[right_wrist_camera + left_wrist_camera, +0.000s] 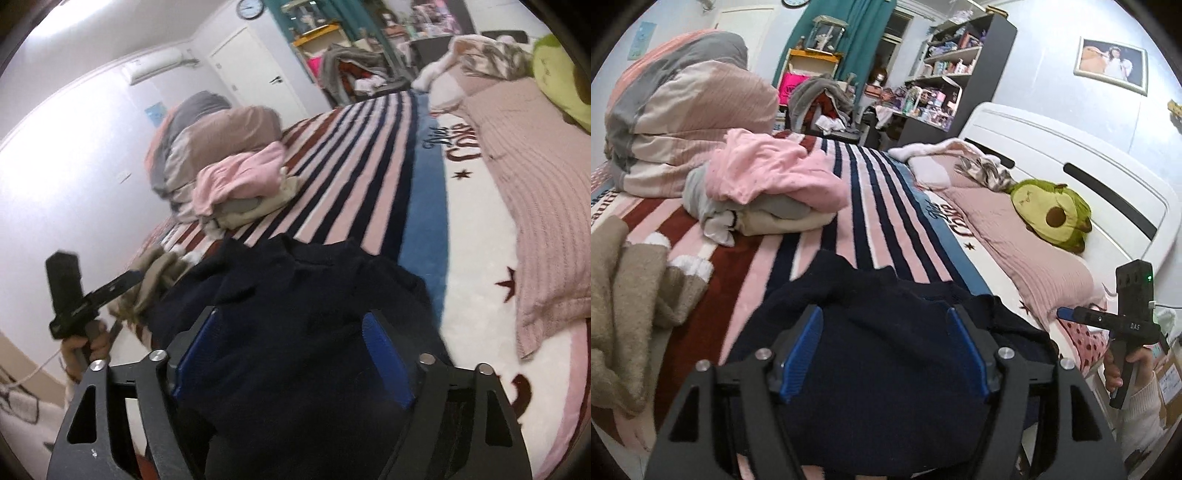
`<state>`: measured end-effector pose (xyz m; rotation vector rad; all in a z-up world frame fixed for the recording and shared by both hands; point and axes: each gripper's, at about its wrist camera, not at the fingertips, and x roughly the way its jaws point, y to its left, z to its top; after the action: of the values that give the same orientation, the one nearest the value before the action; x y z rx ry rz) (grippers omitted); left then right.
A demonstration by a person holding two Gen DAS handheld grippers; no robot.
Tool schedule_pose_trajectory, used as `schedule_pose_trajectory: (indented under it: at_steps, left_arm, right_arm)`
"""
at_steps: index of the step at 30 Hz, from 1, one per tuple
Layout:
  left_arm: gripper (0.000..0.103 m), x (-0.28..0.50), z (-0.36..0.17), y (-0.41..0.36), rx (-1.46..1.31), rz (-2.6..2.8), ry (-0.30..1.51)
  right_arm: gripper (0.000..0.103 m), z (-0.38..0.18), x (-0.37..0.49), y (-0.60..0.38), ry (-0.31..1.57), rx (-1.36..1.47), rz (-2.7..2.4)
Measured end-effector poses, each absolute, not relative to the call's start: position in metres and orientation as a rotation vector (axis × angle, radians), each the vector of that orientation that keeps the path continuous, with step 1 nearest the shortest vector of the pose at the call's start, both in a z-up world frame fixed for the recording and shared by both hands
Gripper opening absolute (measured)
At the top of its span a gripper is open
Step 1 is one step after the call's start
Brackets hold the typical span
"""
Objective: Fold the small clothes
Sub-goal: 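Lower the folded hem and open both grippers, then move both open grippers over the sides of the folded navy sweater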
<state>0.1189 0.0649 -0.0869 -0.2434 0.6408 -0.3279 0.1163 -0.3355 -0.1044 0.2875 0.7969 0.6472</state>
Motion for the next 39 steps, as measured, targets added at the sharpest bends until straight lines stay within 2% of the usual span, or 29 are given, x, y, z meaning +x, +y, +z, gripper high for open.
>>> schedule_pose_trajectory:
  at_steps: [2, 5, 8, 10, 13, 15, 16, 17, 20, 25, 27, 28, 29, 31, 37, 39]
  left_arm:
    - [0.066, 0.123, -0.093, 0.057, -0.242, -0.344, 0.664]
    - [0.066, 0.130, -0.104, 0.045, -0.228, -0.363, 0.695]
    - [0.066, 0.138, -0.115, 0.037, -0.213, -0.375, 0.726]
    - [0.066, 0.147, -0.123, 0.034, -0.204, -0.372, 0.750]
    - [0.066, 0.159, -0.132, 0.034, -0.197, -0.357, 0.766]
    - [0.066, 0.167, -0.137, 0.037, -0.197, -0.349, 0.771]
    - [0.066, 0.172, -0.139, 0.038, -0.198, -0.345, 0.774]
    - [0.066, 0.176, -0.141, 0.039, -0.199, -0.342, 0.776]
    - [0.066, 0.186, -0.147, 0.041, -0.211, -0.339, 0.779]
    - [0.066, 0.191, -0.156, 0.042, -0.236, -0.346, 0.787]
    - [0.066, 0.190, -0.156, 0.042, -0.228, -0.341, 0.786]
    - [0.066, 0.190, -0.156, 0.041, -0.217, -0.335, 0.783]
    - [0.066, 0.189, -0.155, 0.040, -0.207, -0.328, 0.778]
    - [0.066, 0.188, -0.153, 0.040, -0.188, -0.306, 0.765]
    - [0.066, 0.187, -0.151, 0.044, -0.169, -0.269, 0.742]
    - [0.066, 0.186, -0.151, 0.046, -0.163, -0.262, 0.742]
  right_arm:
    - [0.052, -0.109, 0.116, -0.325, 0.812, 0.279, 0.681]
    - [0.041, -0.122, 0.122, -0.307, 0.850, 0.257, 0.728]
    - [0.035, -0.140, 0.134, -0.293, 0.899, 0.217, 0.737]
    - [0.035, -0.152, 0.144, -0.289, 0.929, 0.188, 0.713]
    - [0.038, -0.162, 0.160, -0.293, 0.927, 0.105, 0.572]
    - [0.050, -0.163, 0.168, -0.300, 0.914, 0.060, 0.515]
    - [0.060, -0.164, 0.173, -0.304, 0.908, 0.031, 0.490]
    - [0.064, -0.166, 0.177, -0.306, 0.909, -0.008, 0.460]
    - [0.070, -0.171, 0.187, -0.306, 0.937, -0.119, 0.393]
    - [0.073, -0.184, 0.190, -0.293, 0.986, -0.241, 0.434]
    - [0.058, -0.187, 0.193, -0.292, 0.978, -0.276, 0.399]
    - [0.036, -0.185, 0.196, -0.294, 0.967, -0.284, 0.354]
    - [0.023, -0.183, 0.199, -0.296, 0.958, -0.283, 0.316]
    - [0.011, -0.174, 0.204, -0.308, 0.927, -0.229, 0.283]
    - [0.005, -0.170, 0.220, -0.328, 0.906, -0.206, 0.178]
    - [0.006, -0.173, 0.224, -0.331, 0.913, -0.226, 0.145]
